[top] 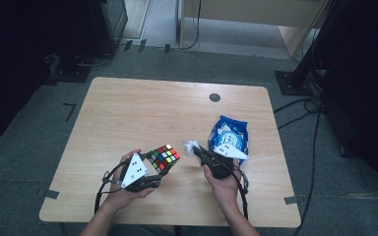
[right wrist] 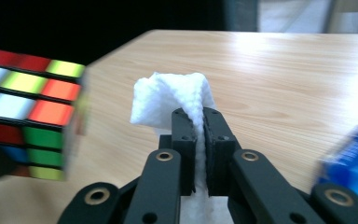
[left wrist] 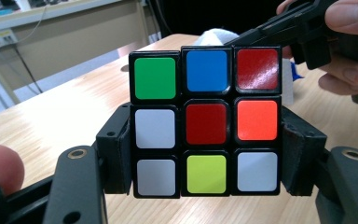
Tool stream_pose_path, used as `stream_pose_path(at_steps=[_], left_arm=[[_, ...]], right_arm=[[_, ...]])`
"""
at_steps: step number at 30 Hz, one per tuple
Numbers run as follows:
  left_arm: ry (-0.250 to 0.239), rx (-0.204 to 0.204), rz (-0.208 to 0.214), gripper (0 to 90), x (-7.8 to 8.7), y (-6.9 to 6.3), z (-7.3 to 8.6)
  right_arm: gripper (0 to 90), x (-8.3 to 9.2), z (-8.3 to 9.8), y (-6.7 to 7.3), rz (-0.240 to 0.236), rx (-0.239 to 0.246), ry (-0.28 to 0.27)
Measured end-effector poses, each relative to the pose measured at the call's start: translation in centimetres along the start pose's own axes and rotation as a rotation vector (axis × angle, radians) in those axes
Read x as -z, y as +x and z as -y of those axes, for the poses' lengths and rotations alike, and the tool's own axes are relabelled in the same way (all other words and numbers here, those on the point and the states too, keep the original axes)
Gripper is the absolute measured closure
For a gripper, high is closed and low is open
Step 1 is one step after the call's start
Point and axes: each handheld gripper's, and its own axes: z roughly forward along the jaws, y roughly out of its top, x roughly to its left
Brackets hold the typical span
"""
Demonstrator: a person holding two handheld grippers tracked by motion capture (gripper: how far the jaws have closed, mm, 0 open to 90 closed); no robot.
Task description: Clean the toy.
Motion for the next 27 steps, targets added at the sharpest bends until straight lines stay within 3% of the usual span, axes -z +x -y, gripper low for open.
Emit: stream_pose_path(at_steps=[1, 2, 3, 5, 6, 8, 13, 15, 17, 18, 20, 22, 27], left_arm=[[-0.001, 0.006, -0.006, 34.2, 0.0, 0.2, 0.0], [-0.001, 0.006, -0.006, 34.3, 0.0, 0.2, 0.0], [0.004, 0.008, -0.012, 34.2, 0.0, 0.3, 0.1], [0.006, 0.01, -0.014, 34.2, 0.0, 0.4, 0.1], [0.008, 0.011, -0.015, 34.2, 0.0, 0.4, 0.2], [0.011, 0.017, -0.019, 34.2, 0.0, 0.6, 0.3], [0.014, 0.023, -0.023, 34.2, -0.1, 0.7, 0.4], [0.014, 0.023, -0.024, 34.2, -0.1, 0.6, 0.3], [0.012, 0.022, -0.024, 34.2, -0.1, 0.5, 0.3], [0.012, 0.021, -0.021, 34.2, -0.2, 0.4, 0.3], [0.011, 0.015, -0.018, 34.2, -0.4, 0.0, 0.2], [0.006, 0.008, -0.018, 34.2, -0.5, -0.3, 0.1], [-0.002, -0.014, -0.006, 34.2, -0.8, -1.2, -0.2]], right_arm=[[74.6, -0.2, 0.1, -0.6, 0.05, 0.023, 0.011], [74.6, -0.2, 0.1, -0.6, 0.05, 0.023, 0.011], [65.5, -0.4, 0.2, -1.1, 0.055, 0.008, 0.025], [62.2, -0.3, 0.2, -1.1, 0.057, 0.007, 0.015], [56.8, -0.1, -0.1, -1.0, 0.039, 0.003, -0.013], [54.4, 0.1, -0.3, -0.7, 0.033, 0.007, -0.02], [43.1, 0.8, -1.5, 1.4, -0.062, 0.009, -0.062], [32.1, 0.9, -2.1, 3.2, -0.142, -0.014, -0.073], [29.6, 0.9, -2.2, 3.8, -0.167, -0.022, -0.072], [23.5, 0.7, -2.3, 4.7, -0.212, -0.053, -0.063], [19.7, 0.4, -2.1, 5.3, -0.237, -0.086, -0.043], [15.7, -0.1, -1.7, 5.7, -0.243, -0.11, -0.012], [16.3, -1.2, -0.8, 6.2, -0.217, -0.148, 0.04]])
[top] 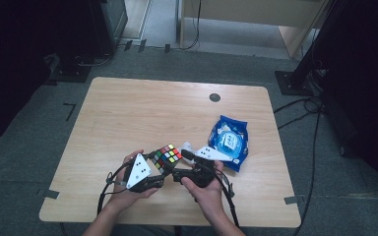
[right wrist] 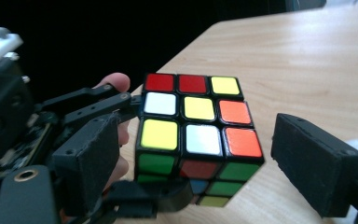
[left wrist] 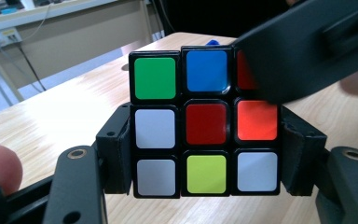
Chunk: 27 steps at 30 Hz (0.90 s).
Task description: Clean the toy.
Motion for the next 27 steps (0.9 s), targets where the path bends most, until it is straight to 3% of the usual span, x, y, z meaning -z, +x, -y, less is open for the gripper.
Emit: stream_pose_path(at_steps=[3, 6, 12, 16, 21, 24, 27], left_arm=[[-0.007, -0.007, 0.003, 34.2, -0.1, -0.3, -0.1], [-0.004, -0.017, 0.006, 34.2, -0.2, -0.6, -0.1], [-0.002, 0.008, 0.048, 33.5, -0.4, -0.4, 0.0], [0.004, -0.01, 0.089, 28.7, -0.1, -0.2, 0.3], [0.034, -0.052, 0.073, 27.9, -0.2, 0.1, 0.7], [0.049, -0.061, 0.032, 28.5, -0.2, 0.4, 0.9], [0.044, -0.064, 0.02, 28.9, -0.1, 0.6, 0.9]], right_arm=[[25.7, 0.0, 0.4, -0.2, 0.012, -0.039, -0.015], [33.3, 0.1, 0.5, -0.4, -0.019, -0.075, -0.007], [34.5, 0.3, 0.4, -0.6, -0.021, -0.097, 0.024], [34.5, 1.1, -0.4, -1.4, 0.01, -0.102, 0.011], [34.5, 2.3, -1.6, -2.3, 0.018, -0.123, -0.014], [34.5, 2.7, -2.1, -2.3, 0.0, -0.116, 0.01], [34.5, 2.4, -2.0, -1.9, -0.013, -0.105, 0.044]])
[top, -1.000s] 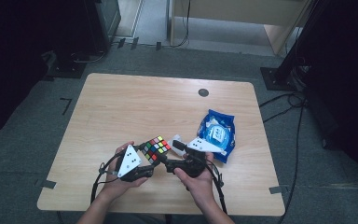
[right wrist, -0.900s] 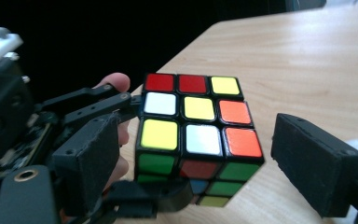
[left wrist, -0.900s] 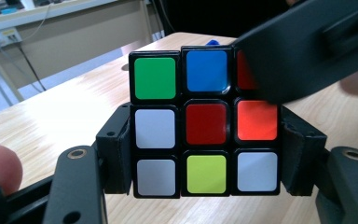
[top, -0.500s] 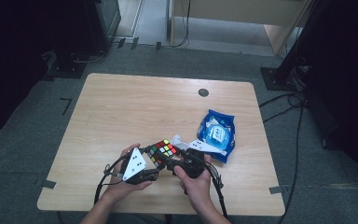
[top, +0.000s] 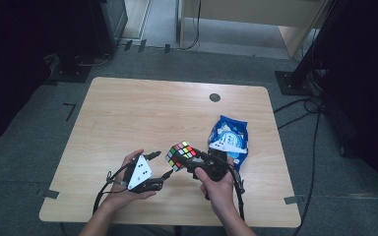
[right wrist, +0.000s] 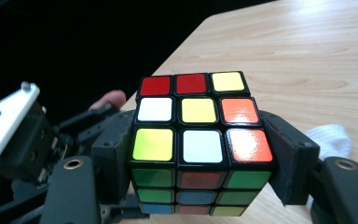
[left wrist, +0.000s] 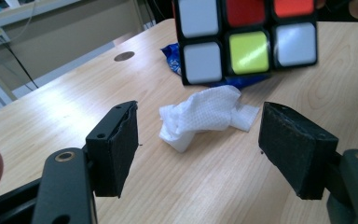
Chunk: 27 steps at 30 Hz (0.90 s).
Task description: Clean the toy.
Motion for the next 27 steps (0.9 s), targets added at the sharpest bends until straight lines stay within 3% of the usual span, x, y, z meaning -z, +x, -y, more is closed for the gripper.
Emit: stream_pose_path(at_steps=[4, 9, 14, 20, 27], left_arm=[[-0.008, -0.007, 0.0, 28.9, 0.1, -0.1, -0.1], [-0.004, -0.049, -0.002, 27.1, 0.2, -0.5, -0.3], [-0.006, -0.092, -0.02, 24.3, 0.1, -1.1, -0.5], [-0.005, -0.109, -0.026, 22.4, 0.0, -1.5, -0.7], [-0.033, -0.13, -0.019, 21.5, 0.0, -2.2, -1.2]], right_arm=[[34.5, -0.4, 0.3, 0.3, -0.006, 0.014, 0.026], [34.4, -0.7, 0.4, 0.6, -0.02, 0.026, 0.045], [34.2, -0.9, 0.4, 0.4, -0.023, 0.01, 0.056], [34.2, -0.8, 0.4, 0.4, -0.015, 0.002, 0.068], [34.2, -1.8, 0.9, 0.7, -0.019, 0.006, 0.153]])
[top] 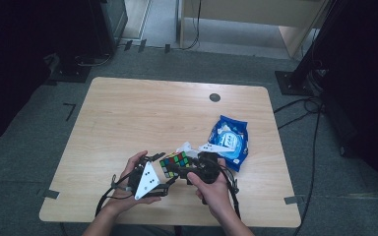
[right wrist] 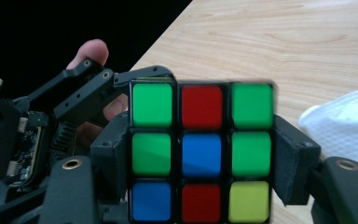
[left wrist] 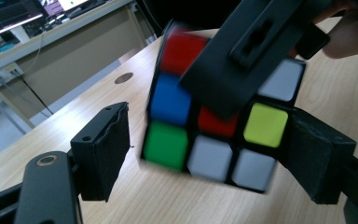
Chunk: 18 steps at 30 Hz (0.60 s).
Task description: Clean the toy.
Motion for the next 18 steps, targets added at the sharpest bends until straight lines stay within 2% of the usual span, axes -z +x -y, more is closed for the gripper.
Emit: stream_pose_path(at_steps=[2, 7, 9, 12, 17, 18], left_arm=[[0.001, -0.02, -0.004, 22.0, -0.03, -0.28, 0.03], [0.002, -0.035, -0.014, 26.2, -0.13, -0.51, 0.0], [0.009, -0.047, -0.01, 28.8, -0.19, -0.65, 0.05], [0.003, -0.066, -0.001, 33.1, -0.13, -0.84, 0.05], [0.005, -0.044, 0.004, 33.9, -0.12, -0.56, 0.09], [0.013, -0.022, -0.004, 33.9, -0.09, -0.08, 0.28]], right_arm=[[34.3, -0.17, 0.05, 0.19, 0.014, 0.014, 0.016], [34.3, -0.1, 0.11, 0.09, 0.021, -0.001, 0.003], [34.3, -0.07, 0.12, 0.11, 0.013, -0.004, -0.001], [34.2, -0.46, 0.28, 0.29, -0.003, 0.007, 0.024], [33.8, -0.48, 0.16, 0.05, -0.017, 0.012, 0.021], [31.5, -0.22, -0.12, -0.08, -0.025, 0.025, 0.016]])
